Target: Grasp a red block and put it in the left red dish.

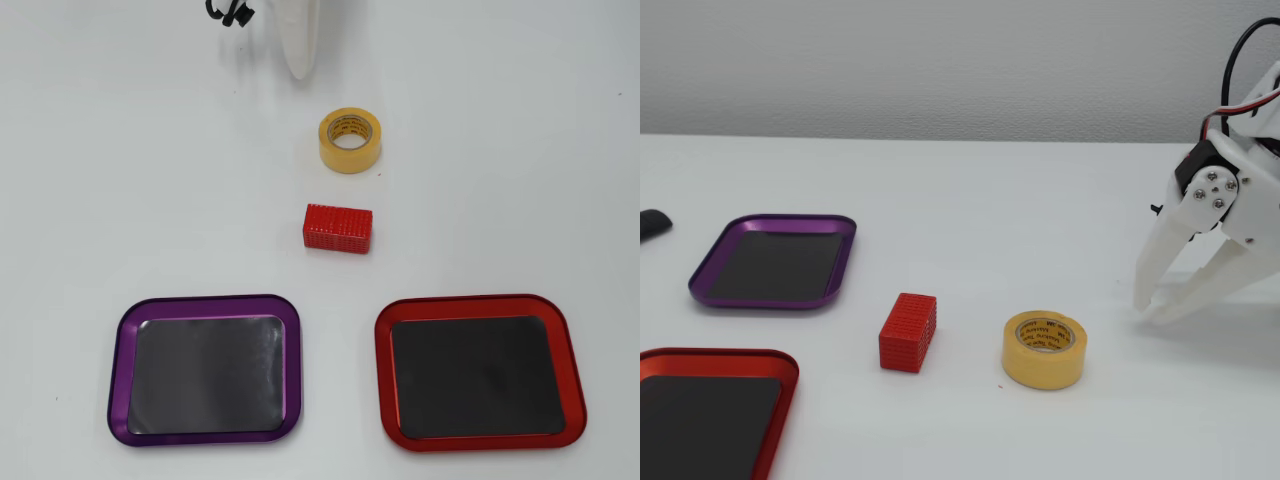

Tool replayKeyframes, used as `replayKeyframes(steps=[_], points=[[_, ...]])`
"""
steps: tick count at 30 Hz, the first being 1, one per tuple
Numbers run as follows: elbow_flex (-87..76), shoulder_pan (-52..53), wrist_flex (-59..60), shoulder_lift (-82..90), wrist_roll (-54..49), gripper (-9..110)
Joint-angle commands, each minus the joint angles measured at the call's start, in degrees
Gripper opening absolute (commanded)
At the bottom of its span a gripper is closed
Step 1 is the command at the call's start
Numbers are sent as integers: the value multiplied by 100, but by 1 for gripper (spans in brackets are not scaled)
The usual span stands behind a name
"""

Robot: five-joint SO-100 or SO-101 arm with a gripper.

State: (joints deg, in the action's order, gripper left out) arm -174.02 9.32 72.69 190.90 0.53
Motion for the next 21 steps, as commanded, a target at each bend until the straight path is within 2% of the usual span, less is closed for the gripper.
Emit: replayKeyframes(steps=[1, 12, 16, 21], points=[[202, 9, -1327, 527, -44, 0], [606, 0, -1151, 439, -44, 0], [606, -229, -1046, 369, -439, 5], [1362, -308, -1072, -835, -642, 11]])
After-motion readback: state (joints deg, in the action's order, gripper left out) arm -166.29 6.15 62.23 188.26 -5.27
